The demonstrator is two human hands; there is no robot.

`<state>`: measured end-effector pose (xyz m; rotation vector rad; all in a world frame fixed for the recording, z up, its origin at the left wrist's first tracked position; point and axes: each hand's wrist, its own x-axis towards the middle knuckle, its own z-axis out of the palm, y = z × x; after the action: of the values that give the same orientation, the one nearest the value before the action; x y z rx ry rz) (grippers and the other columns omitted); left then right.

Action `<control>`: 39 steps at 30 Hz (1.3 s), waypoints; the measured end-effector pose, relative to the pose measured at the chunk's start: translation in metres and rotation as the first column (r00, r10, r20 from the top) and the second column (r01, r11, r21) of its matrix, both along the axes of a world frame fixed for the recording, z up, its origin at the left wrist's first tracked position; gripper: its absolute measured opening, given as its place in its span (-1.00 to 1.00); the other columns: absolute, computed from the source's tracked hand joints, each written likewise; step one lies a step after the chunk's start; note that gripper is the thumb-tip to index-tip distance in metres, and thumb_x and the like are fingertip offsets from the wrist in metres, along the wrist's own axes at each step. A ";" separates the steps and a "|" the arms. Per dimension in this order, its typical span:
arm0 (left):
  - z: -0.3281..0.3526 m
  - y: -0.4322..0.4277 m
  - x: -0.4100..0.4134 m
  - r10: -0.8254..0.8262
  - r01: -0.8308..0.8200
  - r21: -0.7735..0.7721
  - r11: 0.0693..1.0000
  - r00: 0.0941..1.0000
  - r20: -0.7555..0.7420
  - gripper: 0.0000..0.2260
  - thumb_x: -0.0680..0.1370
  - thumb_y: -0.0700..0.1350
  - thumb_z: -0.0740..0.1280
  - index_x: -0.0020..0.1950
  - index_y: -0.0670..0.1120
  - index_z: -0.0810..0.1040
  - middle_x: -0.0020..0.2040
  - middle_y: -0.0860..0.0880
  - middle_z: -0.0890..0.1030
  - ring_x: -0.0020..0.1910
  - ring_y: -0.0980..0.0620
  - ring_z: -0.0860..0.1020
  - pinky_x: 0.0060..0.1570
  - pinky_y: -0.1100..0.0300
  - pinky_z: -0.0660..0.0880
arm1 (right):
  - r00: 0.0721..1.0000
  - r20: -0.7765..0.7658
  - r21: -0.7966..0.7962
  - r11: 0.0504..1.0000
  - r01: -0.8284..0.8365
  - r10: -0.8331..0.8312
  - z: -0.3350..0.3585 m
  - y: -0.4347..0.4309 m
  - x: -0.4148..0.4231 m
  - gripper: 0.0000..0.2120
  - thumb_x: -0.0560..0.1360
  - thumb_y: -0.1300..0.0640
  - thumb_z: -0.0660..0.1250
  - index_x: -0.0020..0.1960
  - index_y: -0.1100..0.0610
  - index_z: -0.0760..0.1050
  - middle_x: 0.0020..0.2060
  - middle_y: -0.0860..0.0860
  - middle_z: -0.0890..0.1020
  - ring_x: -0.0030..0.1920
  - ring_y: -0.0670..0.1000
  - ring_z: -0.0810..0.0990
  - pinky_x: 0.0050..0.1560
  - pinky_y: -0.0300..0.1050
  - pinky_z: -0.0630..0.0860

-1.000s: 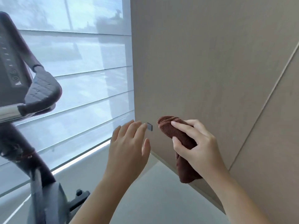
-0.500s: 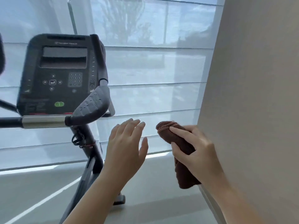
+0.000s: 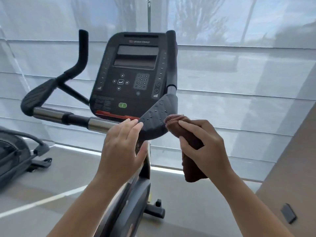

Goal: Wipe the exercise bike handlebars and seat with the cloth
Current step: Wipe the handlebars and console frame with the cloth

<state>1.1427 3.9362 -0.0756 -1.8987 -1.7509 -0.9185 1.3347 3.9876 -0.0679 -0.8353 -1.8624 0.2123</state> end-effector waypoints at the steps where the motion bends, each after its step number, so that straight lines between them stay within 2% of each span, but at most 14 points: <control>1: 0.001 0.007 -0.010 0.000 0.000 0.003 1.000 1.000 -0.010 -0.61 0.47 0.00 0.22 0.17 -0.24 0.50 0.16 -0.21 0.57 0.19 -0.20 0.49 0.21 -0.14 0.39 | 1.000 0.000 0.017 1.000 0.006 -0.006 0.005 0.009 -0.008 -0.66 0.37 0.15 0.35 0.14 0.10 0.56 -0.02 0.04 0.56 -0.05 0.02 0.55 0.01 -0.12 0.53; 5: 0.007 0.037 -0.048 -0.072 0.071 -0.010 0.997 0.996 -0.055 -0.56 0.47 0.08 0.22 0.18 -0.21 0.51 0.17 -0.17 0.57 0.21 -0.16 0.48 0.21 -0.14 0.39 | 0.999 0.018 0.039 0.998 0.047 -0.048 0.036 0.052 -0.045 -0.68 0.39 0.16 0.37 0.14 0.08 0.56 0.00 0.02 0.55 0.02 0.01 0.53 0.12 -0.20 0.43; 7: 0.006 0.047 -0.065 -0.119 0.117 -0.031 0.993 0.988 -0.094 -0.54 0.46 0.11 0.21 0.18 -0.20 0.51 0.18 -0.15 0.57 0.21 -0.15 0.48 0.21 -0.13 0.39 | 0.990 0.106 0.012 0.995 0.095 -0.096 0.048 0.072 -0.066 -0.70 0.41 0.17 0.38 0.14 0.06 0.57 0.04 0.04 0.56 0.08 0.06 0.49 0.16 -0.21 0.36; 9: 0.003 0.057 -0.078 -0.169 0.167 -0.029 0.986 0.980 -0.107 -0.53 0.46 0.13 0.21 0.17 -0.20 0.51 0.16 -0.15 0.58 0.19 -0.14 0.50 0.19 -0.11 0.41 | 0.956 0.243 -0.011 0.985 0.172 -0.164 0.050 0.083 -0.081 -0.71 0.40 0.11 0.38 0.12 -0.02 0.58 0.07 -0.01 0.54 0.12 0.04 0.41 0.10 -0.28 0.26; 11: -0.003 0.063 -0.084 -0.222 0.223 -0.005 0.975 0.971 -0.092 -0.54 0.48 0.14 0.20 0.14 -0.21 0.54 0.10 -0.14 0.61 0.11 -0.13 0.54 0.14 -0.04 0.44 | 0.928 0.314 0.003 0.977 0.211 -0.202 0.043 0.081 -0.085 -0.72 0.38 0.04 0.39 0.09 -0.07 0.58 0.07 -0.05 0.51 0.10 0.02 0.36 0.03 -0.31 0.20; 14: -0.012 0.070 -0.087 -0.276 0.284 0.057 0.957 0.954 -0.122 -0.57 0.53 0.13 0.13 0.02 -0.20 0.59 -0.05 -0.10 0.65 -0.08 -0.09 0.59 -0.07 0.04 0.46 | 0.930 0.264 0.079 0.967 0.241 -0.254 0.023 0.058 -0.091 -0.73 0.37 0.02 0.37 0.07 -0.04 0.59 0.04 -0.02 0.52 0.05 0.05 0.39 0.07 -0.28 0.25; 16: -0.016 0.073 -0.090 -0.306 0.318 0.081 0.945 0.943 -0.127 -0.58 0.55 0.12 0.12 -0.03 -0.19 0.60 -0.11 -0.08 0.65 -0.15 -0.08 0.59 -0.14 0.05 0.42 | 0.933 0.221 0.129 0.956 0.262 -0.285 0.010 0.042 -0.097 -0.73 0.36 0.02 0.35 0.05 -0.01 0.61 0.02 0.00 0.54 0.01 0.05 0.41 0.08 -0.24 0.32; 19: -0.019 0.075 -0.093 -0.340 0.350 0.107 0.931 0.935 -0.104 -0.57 0.55 0.13 0.12 -0.05 -0.18 0.61 -0.13 -0.07 0.64 -0.17 -0.08 0.59 -0.13 0.06 0.38 | 0.932 0.278 0.131 0.970 0.203 -0.232 0.018 0.047 -0.092 -0.77 0.37 0.05 0.36 0.02 0.00 0.62 -0.03 0.02 0.54 -0.02 0.06 0.43 0.08 -0.34 0.30; 23: -0.017 0.075 -0.093 -0.356 0.360 0.104 0.927 0.933 -0.056 -0.59 0.53 0.14 0.15 -0.06 -0.17 0.61 -0.13 -0.05 0.64 -0.17 -0.08 0.59 -0.13 0.07 0.37 | 0.903 0.319 0.017 0.954 0.298 -0.287 0.055 0.084 -0.087 -0.75 0.37 0.16 0.41 0.04 0.00 0.61 -0.03 0.03 0.52 0.07 0.13 0.45 0.18 -0.15 0.33; 24: -0.017 0.075 -0.093 -0.359 0.361 0.102 0.927 0.932 -0.041 -0.59 0.52 0.14 0.15 -0.07 -0.17 0.61 -0.14 -0.05 0.64 -0.18 -0.07 0.59 -0.13 0.08 0.37 | 0.897 0.326 0.008 0.950 0.313 -0.298 0.055 0.084 -0.089 -0.75 0.37 0.17 0.41 0.05 0.00 0.61 -0.02 0.03 0.52 0.08 0.13 0.44 0.18 -0.16 0.33; 28: -0.016 0.074 -0.092 -0.365 0.364 0.076 0.928 0.931 -0.001 -0.59 0.50 0.15 0.18 -0.09 -0.17 0.61 -0.15 -0.05 0.64 -0.19 -0.07 0.59 -0.14 0.09 0.35 | 0.925 0.301 0.050 0.972 0.229 -0.233 0.026 0.044 -0.103 -0.75 0.35 0.12 0.38 0.02 -0.02 0.62 -0.05 0.01 0.54 -0.01 0.05 0.44 0.07 -0.38 0.28; 32: -0.015 0.075 -0.092 -0.378 0.377 0.046 0.925 0.925 0.030 -0.60 0.47 0.14 0.19 -0.08 -0.18 0.61 -0.15 -0.05 0.64 -0.18 -0.09 0.58 -0.11 0.08 0.33 | 0.909 0.384 0.035 0.986 0.162 -0.163 0.028 0.037 -0.101 -0.74 0.35 0.11 0.37 0.03 -0.02 0.61 -0.07 0.02 0.53 -0.04 0.06 0.46 0.06 -0.30 0.32; 36: -0.013 0.072 -0.092 -0.385 0.384 0.034 0.923 0.922 0.047 -0.59 0.48 0.14 0.17 -0.09 -0.18 0.60 -0.17 -0.06 0.63 -0.20 -0.10 0.57 -0.12 0.10 0.31 | 0.867 0.390 0.010 0.943 0.332 -0.309 0.057 0.074 -0.101 -0.73 0.40 0.17 0.39 0.08 -0.01 0.60 -0.01 0.06 0.51 0.08 0.12 0.45 0.17 -0.17 0.33; 39: -0.016 0.073 -0.092 -0.390 0.388 0.046 0.920 0.919 0.049 -0.60 0.48 0.13 0.19 -0.09 -0.18 0.60 -0.18 -0.06 0.63 -0.20 -0.09 0.58 -0.13 0.09 0.33 | 0.882 0.355 0.059 0.949 0.310 -0.310 0.037 0.056 -0.110 -0.74 0.39 0.15 0.38 0.07 0.00 0.61 -0.02 0.05 0.51 0.03 0.10 0.44 0.08 -0.30 0.29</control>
<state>1.0507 4.0087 -0.0911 -2.2640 -1.3942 -1.1413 1.2243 4.0433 -0.0305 -1.2227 -2.0278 -0.1563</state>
